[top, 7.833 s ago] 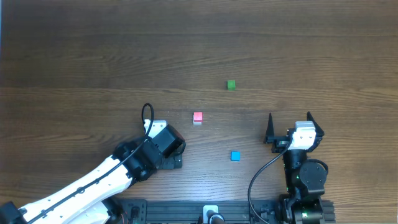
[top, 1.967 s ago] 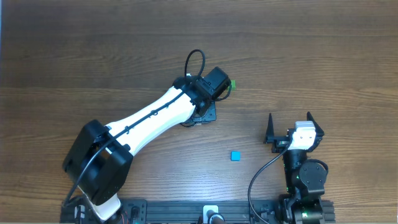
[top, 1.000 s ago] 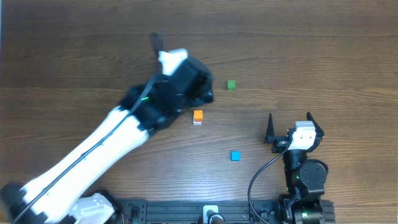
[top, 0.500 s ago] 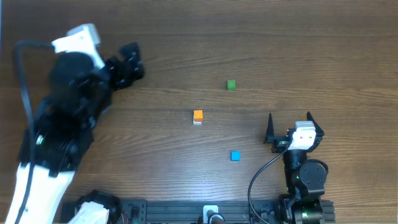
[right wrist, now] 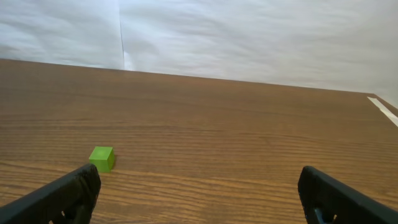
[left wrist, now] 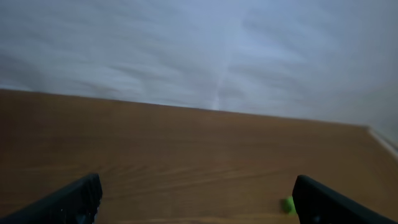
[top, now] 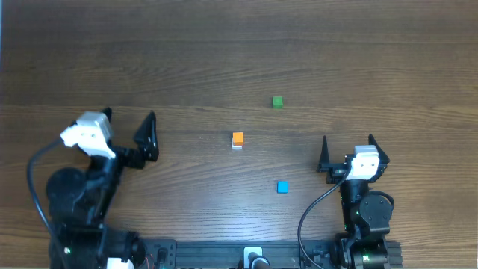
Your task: Stack Cubes
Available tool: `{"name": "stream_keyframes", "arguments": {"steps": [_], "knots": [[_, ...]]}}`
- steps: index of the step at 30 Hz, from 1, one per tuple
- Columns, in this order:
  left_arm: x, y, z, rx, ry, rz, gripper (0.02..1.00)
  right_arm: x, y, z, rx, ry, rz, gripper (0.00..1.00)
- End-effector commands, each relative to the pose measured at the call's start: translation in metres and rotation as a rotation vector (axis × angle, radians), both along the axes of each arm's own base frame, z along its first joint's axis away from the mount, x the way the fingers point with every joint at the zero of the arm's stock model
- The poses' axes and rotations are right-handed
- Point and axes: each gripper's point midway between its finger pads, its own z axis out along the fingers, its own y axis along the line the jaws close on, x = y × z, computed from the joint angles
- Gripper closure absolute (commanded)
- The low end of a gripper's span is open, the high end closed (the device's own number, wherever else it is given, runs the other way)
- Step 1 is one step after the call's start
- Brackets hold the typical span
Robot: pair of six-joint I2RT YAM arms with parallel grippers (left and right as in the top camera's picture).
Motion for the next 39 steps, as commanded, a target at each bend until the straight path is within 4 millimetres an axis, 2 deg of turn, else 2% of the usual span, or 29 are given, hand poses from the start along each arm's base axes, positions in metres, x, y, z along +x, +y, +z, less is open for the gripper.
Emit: {"name": "stream_keyframes", "arguments": {"steps": [1, 2, 5, 13, 18, 27, 32, 39], "knots": [[-0.013, 0.000, -0.032, 0.168, -0.052, -0.048, 0.038, 0.000, 0.000, -0.003, -0.001, 0.001, 0.002, 0.009], [-0.015, 0.003, -0.044, 0.197, -0.062, -0.039, 0.040, 0.000, 0.000, -0.003, -0.001, 0.001, 0.002, 0.007], [-0.015, 0.006, -0.053, 0.200, -0.113, -0.025, 0.038, 0.000, 0.000, -0.003, -0.001, 0.001, 0.002, 0.007], [-0.016, 0.002, -0.055, 0.205, -0.265, -0.029, 0.020, 0.000, 0.000, -0.003, -0.001, 0.001, 0.002, 0.009], [-0.017, 0.005, -0.056, 0.209, -0.289, -0.014, 0.020, 0.000, 0.000, -0.003, -0.001, 0.001, 0.002, 0.009], [-0.016, 0.005, -0.083, 0.202, -0.199, -0.028, 0.020, 0.000, 0.000, -0.003, -0.001, 0.001, 0.002, 0.009], [-0.018, -0.002, -0.111, 0.191, -0.086, -0.066, 0.018, 0.000, 0.000, -0.003, -0.001, 0.001, 0.002, 0.007], [-0.018, -0.003, -0.109, 0.191, -0.093, -0.070, 0.018, 0.000, 0.000, -0.003, -0.001, 0.001, 0.002, 0.007]]}}
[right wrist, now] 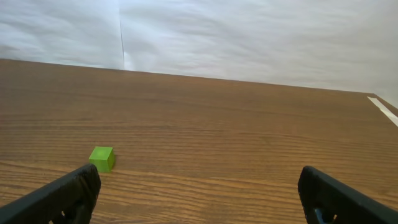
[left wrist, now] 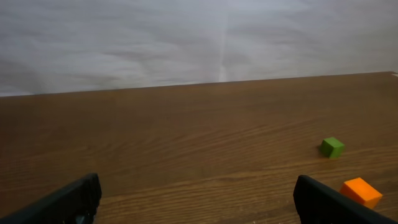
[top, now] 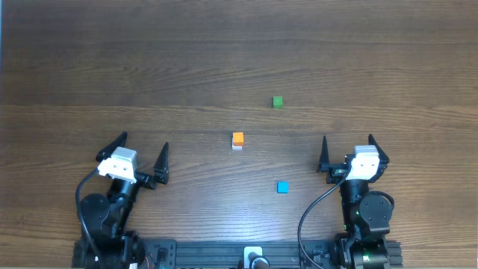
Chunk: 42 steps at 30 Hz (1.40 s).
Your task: Stack Cubes
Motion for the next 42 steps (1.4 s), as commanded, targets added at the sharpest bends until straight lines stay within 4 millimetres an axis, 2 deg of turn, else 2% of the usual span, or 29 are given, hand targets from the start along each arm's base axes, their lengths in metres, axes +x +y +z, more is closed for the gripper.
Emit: {"name": "stream_keyframes", "arguments": {"steps": [1, 14, 17, 23, 26, 29, 32, 33, 34, 38, 42], "knots": [[-0.001, -0.003, -0.001, 0.011, -0.007, -0.015, 0.018, 0.000, 0.000, -0.002, -0.001, 0.000, 0.002, 0.009], [-0.001, -0.003, -0.001, 0.011, -0.008, -0.015, 0.018, 0.000, 0.000, -0.002, 0.000, 0.000, 0.003, 0.007], [-0.001, -0.003, -0.001, 0.011, -0.007, -0.015, 0.018, 0.001, 0.001, 0.005, 0.002, -0.028, 0.010, 0.007], [-0.001, -0.003, -0.001, 0.011, -0.007, -0.015, 0.018, 0.000, 0.001, -0.002, 0.000, -0.001, 0.010, 0.009], [-0.001, -0.003, -0.001, 0.011, -0.007, -0.015, 0.018, 0.001, 0.003, 0.012, 0.142, -0.058, 0.015, 0.009], [-0.001, -0.003, -0.001, 0.011, -0.007, -0.015, 0.018, -0.001, 0.011, 0.038, 0.315, -0.154, 0.068, 0.007], [-0.001, -0.003, -0.001, 0.011, -0.007, -0.015, 0.018, -0.013, 0.037, 0.084, 0.351, -0.316, 0.256, 0.007], [-0.001, -0.003, -0.001, 0.011, -0.007, -0.015, 0.018, -0.026, 0.044, 0.113, 0.384, -0.418, 0.333, 0.009], [-0.001, -0.003, -0.001, 0.011, -0.007, -0.015, 0.018, -0.033, 0.047, 0.129, 0.389, -0.467, 0.366, 0.007], [-0.001, -0.003, -0.001, 0.011, -0.007, -0.015, 0.018, -0.051, 0.049, 0.172, 0.373, -0.536, 0.400, 0.009], [-0.001, -0.003, -0.001, 0.011, -0.007, -0.015, 0.018, -0.062, 0.052, 0.211, 0.300, -0.515, 0.397, 0.009]]}}
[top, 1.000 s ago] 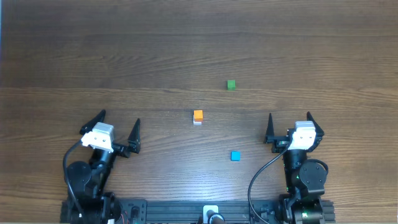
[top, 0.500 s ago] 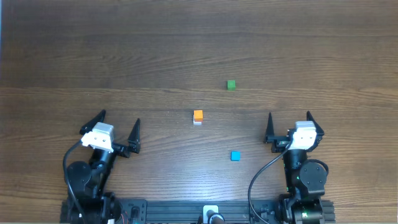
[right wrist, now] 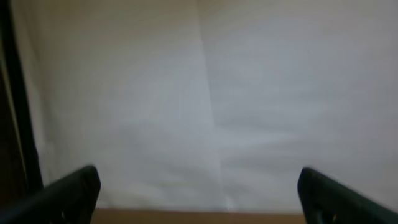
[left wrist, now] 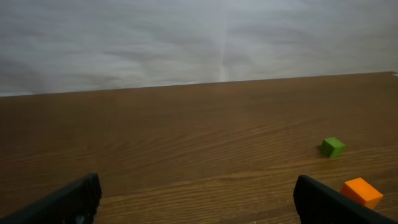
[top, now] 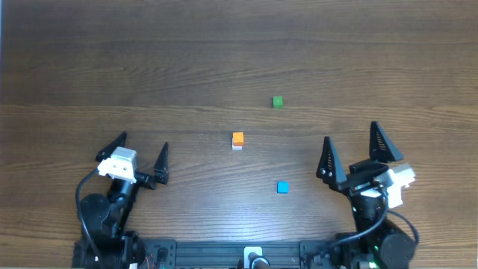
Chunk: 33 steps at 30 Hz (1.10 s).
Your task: Stack Cubes
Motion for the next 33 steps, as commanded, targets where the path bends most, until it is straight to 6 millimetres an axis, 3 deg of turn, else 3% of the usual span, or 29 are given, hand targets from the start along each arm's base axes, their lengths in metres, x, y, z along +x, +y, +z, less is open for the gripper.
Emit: {"name": "stream_keyframes", "arguments": {"steps": [1, 5, 6, 8, 11, 15, 22, 25, 29, 33], "knots": [[-0.001, -0.003, -0.001, 0.010, -0.008, -0.015, 0.018, -0.022, 0.009, 0.060, -0.075, -0.031, 0.034, 0.007], [-0.001, -0.003, 0.000, 0.010, -0.008, -0.015, 0.020, -0.014, 0.015, 0.089, -0.151, 0.067, 0.039, 0.007], [-0.001, -0.003, 0.000, 0.010, -0.008, -0.015, 0.018, 0.002, 0.019, 0.106, -0.173, 0.185, 0.060, 0.007], [-0.001, -0.003, -0.001, 0.010, -0.008, -0.015, 0.018, 0.017, 0.022, 0.113, -0.195, 0.265, 0.080, 0.007], [-0.001, -0.003, -0.001, 0.010, -0.008, -0.015, 0.018, 0.045, 0.025, 0.117, -0.199, 0.405, 0.100, 0.009], [-0.001, -0.003, -0.001, 0.010, -0.008, -0.015, 0.018, 0.089, 0.028, 0.105, -0.202, 0.599, 0.119, 0.007], [-0.001, -0.003, -0.001, 0.010, -0.008, -0.015, 0.018, 0.162, 0.044, 0.050, -0.224, 0.908, 0.154, 0.007], [-0.001, -0.003, -0.001, 0.010, -0.008, -0.015, 0.018, 0.193, 0.061, 0.007, -0.268, 1.039, 0.148, 0.009], [-0.001, -0.003, -0.001, 0.010, -0.008, -0.015, 0.018, 0.209, 0.086, -0.044, -0.342, 1.165, 0.140, 0.007], [-0.001, -0.003, -0.001, 0.010, -0.008, -0.015, 0.020, 0.213, 0.096, -0.086, -0.376, 1.290, 0.078, 0.009]]}}
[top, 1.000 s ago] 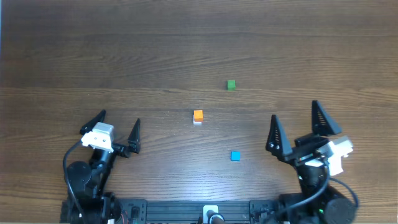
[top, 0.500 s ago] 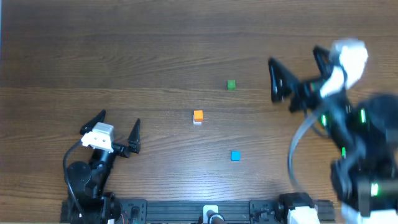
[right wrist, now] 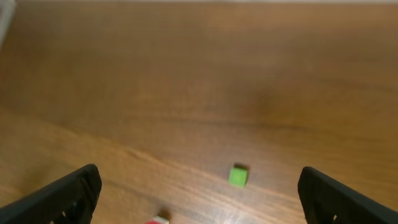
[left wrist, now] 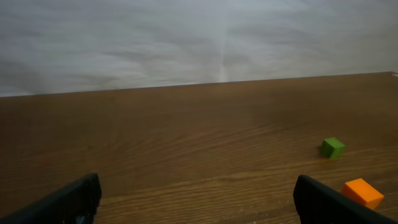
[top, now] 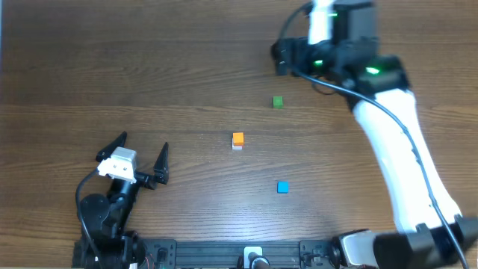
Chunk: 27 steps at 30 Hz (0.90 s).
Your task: Stack Cubes
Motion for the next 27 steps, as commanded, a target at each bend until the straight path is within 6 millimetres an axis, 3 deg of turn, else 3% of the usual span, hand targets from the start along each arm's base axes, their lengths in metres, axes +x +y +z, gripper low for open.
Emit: {"name": "stream_keyframes", "arguments": {"steps": [1, 5, 16, 20, 27], "knots": [[-0.001, -0.003, -0.001, 0.010, -0.006, -0.015, 0.018, 0.008, 0.005, -0.036, -0.115, 0.085, -0.081, 0.009], [-0.001, -0.003, -0.001, 0.010, -0.006, -0.015, 0.018, 0.000, 0.000, -0.092, -0.209, 0.255, -0.142, 0.007], [-0.001, -0.003, -0.001, 0.010, -0.006, -0.015, 0.018, -0.004, -0.003, -0.183, -0.276, 0.491, -0.194, 0.009], [-0.001, -0.003, -0.001, 0.010, -0.006, -0.015, 0.018, -0.006, -0.004, -0.208, -0.292, 0.548, -0.211, 0.007], [-0.001, -0.003, -0.001, 0.010, -0.006, -0.015, 0.018, -0.005, -0.003, -0.232, -0.309, 0.581, -0.209, 0.009]]}}
